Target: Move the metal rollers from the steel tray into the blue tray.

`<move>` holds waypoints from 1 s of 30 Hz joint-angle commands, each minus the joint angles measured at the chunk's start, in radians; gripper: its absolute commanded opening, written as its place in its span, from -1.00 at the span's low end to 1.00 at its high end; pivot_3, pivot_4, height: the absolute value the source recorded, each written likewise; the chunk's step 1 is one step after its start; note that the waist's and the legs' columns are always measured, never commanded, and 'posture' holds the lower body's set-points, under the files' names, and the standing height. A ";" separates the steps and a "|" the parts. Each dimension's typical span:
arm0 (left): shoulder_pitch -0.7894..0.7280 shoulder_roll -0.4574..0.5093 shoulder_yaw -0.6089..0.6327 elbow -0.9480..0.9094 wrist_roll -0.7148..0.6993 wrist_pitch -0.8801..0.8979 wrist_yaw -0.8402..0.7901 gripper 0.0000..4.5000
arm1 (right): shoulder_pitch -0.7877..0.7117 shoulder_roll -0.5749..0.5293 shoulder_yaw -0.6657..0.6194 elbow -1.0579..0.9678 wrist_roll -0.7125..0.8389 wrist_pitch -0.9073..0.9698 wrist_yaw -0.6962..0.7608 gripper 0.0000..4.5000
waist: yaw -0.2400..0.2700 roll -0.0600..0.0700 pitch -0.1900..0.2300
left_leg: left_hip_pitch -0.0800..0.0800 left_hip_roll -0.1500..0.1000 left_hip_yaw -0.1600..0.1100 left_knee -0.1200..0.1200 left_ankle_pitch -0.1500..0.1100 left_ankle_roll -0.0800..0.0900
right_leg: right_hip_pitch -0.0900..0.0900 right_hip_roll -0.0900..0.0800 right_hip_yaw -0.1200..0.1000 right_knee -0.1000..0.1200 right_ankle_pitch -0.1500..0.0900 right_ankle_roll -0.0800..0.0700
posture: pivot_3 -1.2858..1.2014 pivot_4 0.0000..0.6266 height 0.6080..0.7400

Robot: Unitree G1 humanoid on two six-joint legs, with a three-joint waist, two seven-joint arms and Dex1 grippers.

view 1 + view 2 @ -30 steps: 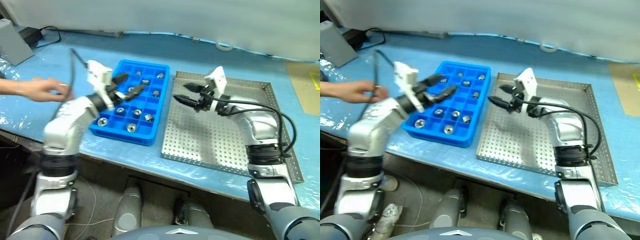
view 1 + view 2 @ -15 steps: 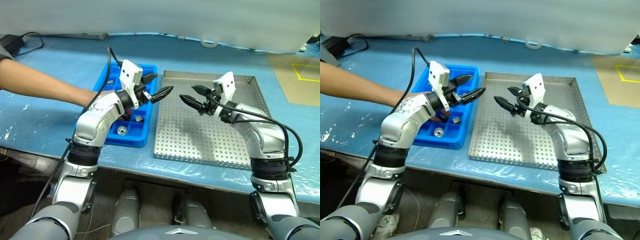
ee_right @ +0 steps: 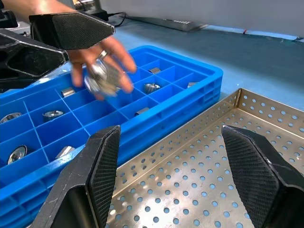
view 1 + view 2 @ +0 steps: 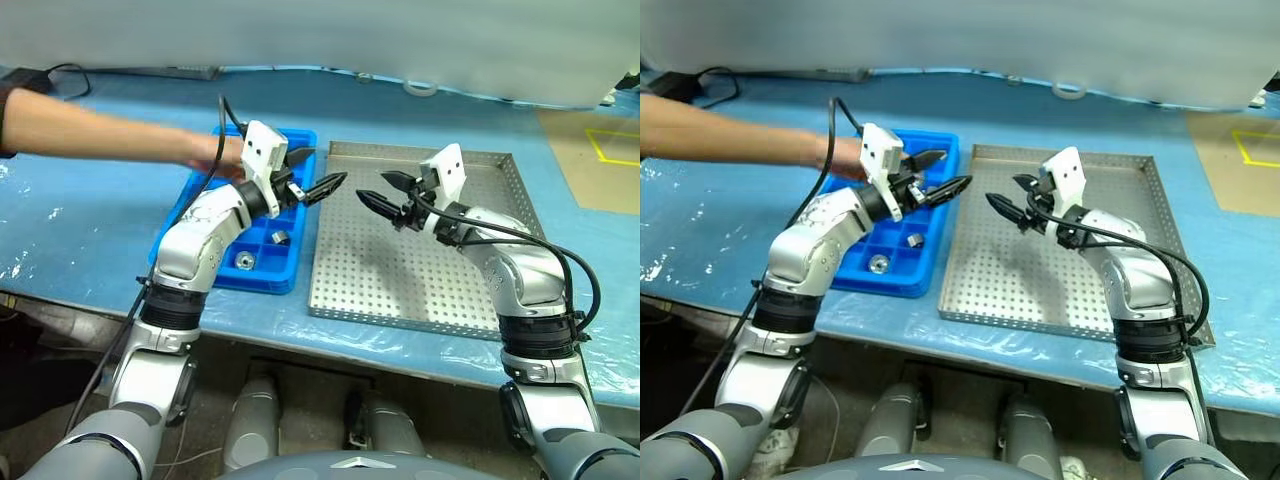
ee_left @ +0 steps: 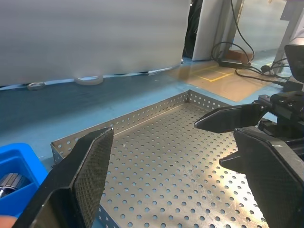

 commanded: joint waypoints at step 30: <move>-0.135 -0.051 0.060 0.123 0.002 -0.061 0.012 0.90 | -0.124 -0.072 -0.173 0.460 -0.211 -0.306 -0.399 0.59 | -0.008 0.000 0.000 | -0.002 0.000 0.002 0.001 0.000 0.003 | -0.001 -0.001 0.000 0.000 0.001 0.000 | -0.03 -0.52 1.00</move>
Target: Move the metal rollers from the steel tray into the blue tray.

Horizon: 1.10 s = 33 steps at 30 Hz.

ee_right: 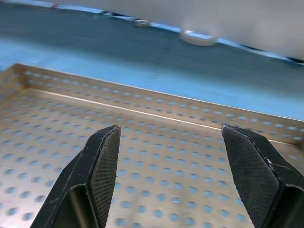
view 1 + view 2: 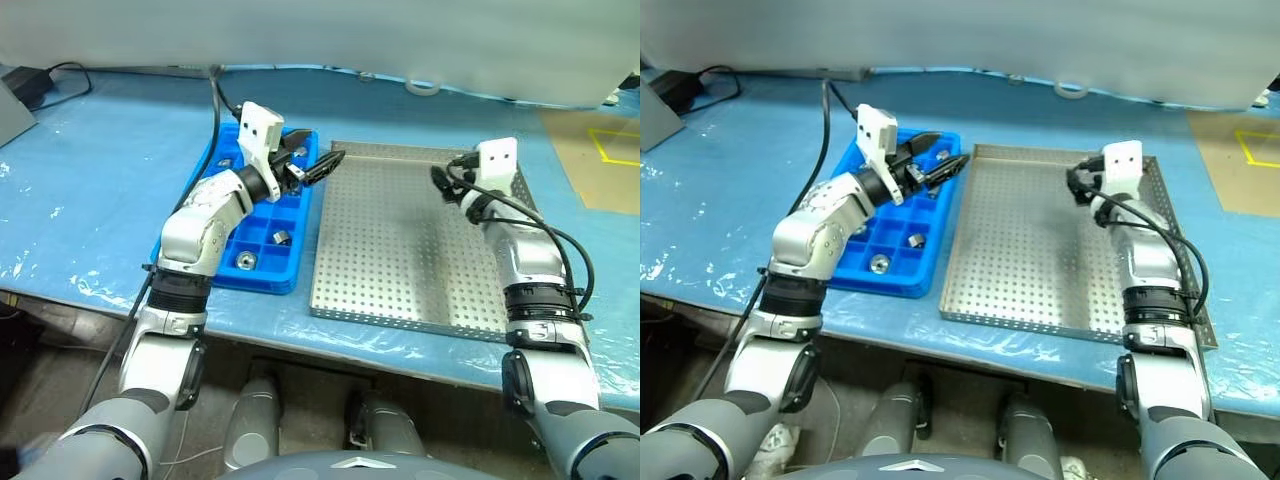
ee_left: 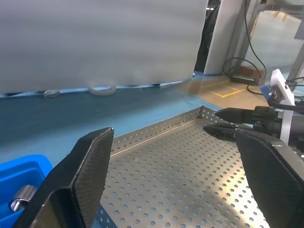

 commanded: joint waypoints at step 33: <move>-0.041 -0.093 -0.011 0.105 0.010 -0.105 -0.072 0.90 | 0.092 -0.152 -0.147 0.137 -0.037 0.049 -0.218 0.59 | -0.042 0.001 0.000 | 0.001 0.000 0.004 0.002 -0.004 0.007 | 0.001 0.000 0.002 -0.001 0.000 0.000 | -0.08 -0.52 1.00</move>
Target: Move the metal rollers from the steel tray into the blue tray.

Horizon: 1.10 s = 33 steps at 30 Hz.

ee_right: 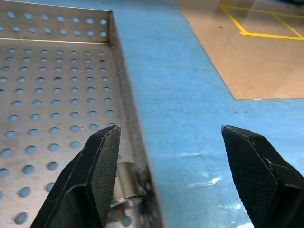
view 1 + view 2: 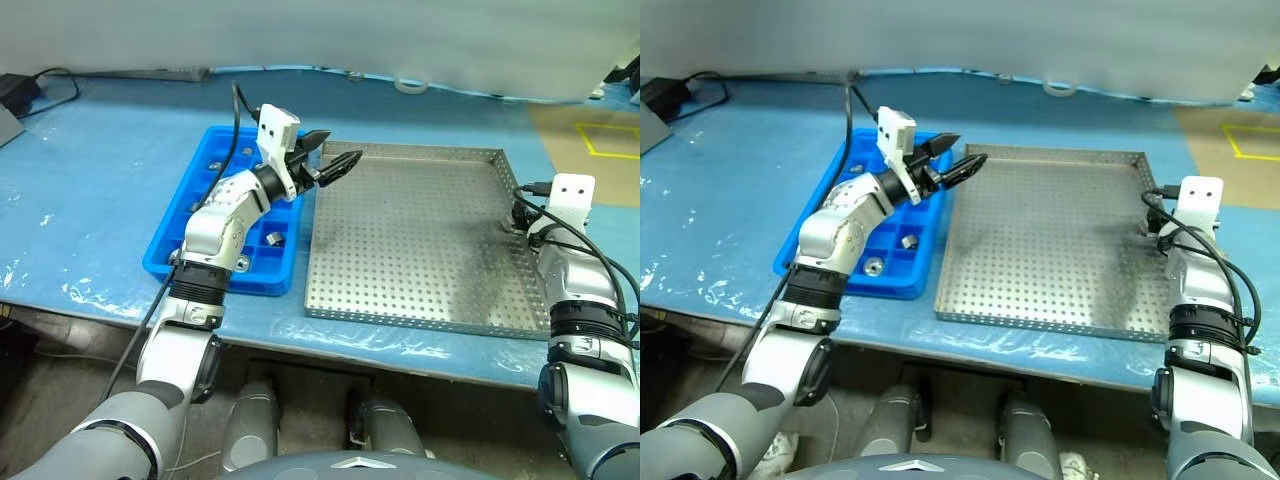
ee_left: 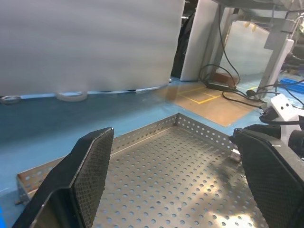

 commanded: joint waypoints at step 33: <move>0.030 0.003 -0.013 -0.088 -0.007 0.022 -0.017 0.90 | 0.068 0.057 0.033 -0.203 0.046 -0.063 0.144 0.59 | -0.009 0.001 0.000 | 0.001 0.000 0.007 0.000 -0.003 0.005 | 0.000 -0.001 0.004 -0.004 0.000 0.001 | -0.06 -0.52 1.00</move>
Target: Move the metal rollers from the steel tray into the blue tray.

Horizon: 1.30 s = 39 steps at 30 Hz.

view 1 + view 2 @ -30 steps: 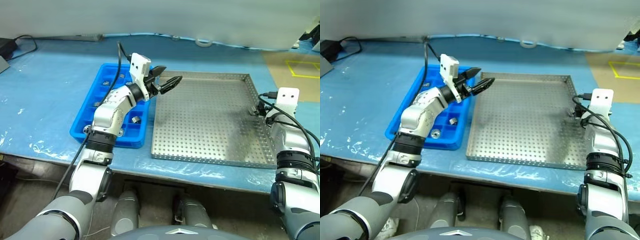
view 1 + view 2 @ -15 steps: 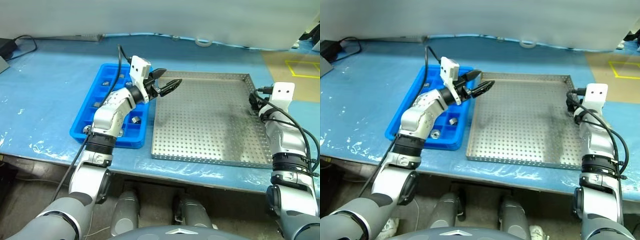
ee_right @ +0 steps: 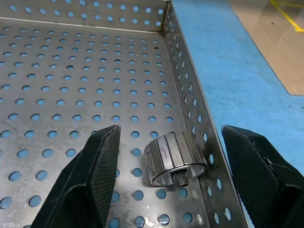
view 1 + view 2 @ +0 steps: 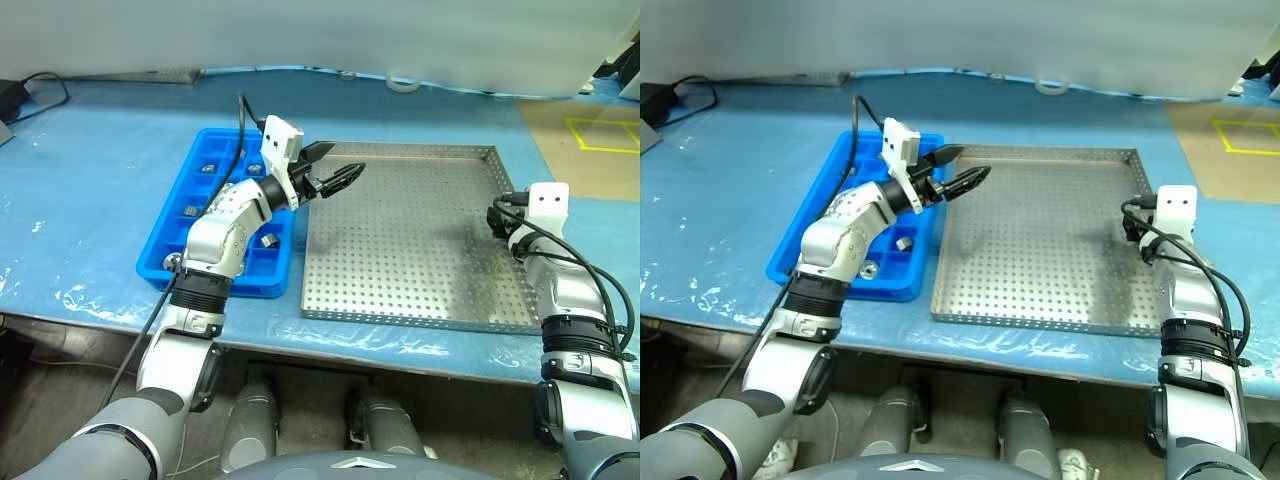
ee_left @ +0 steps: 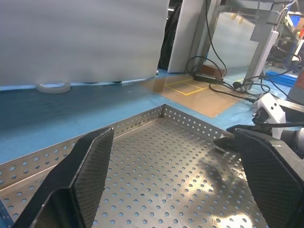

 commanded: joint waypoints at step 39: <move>0.013 -0.002 -0.007 -0.076 -0.007 0.010 0.007 0.90 | -0.077 0.017 -0.104 0.141 0.098 0.170 -0.019 0.40 | 0.011 0.001 0.000 | 0.005 0.003 0.010 -0.001 -0.003 0.005 | 0.009 -0.002 0.002 -0.011 0.001 0.002 | -0.04 -0.52 1.00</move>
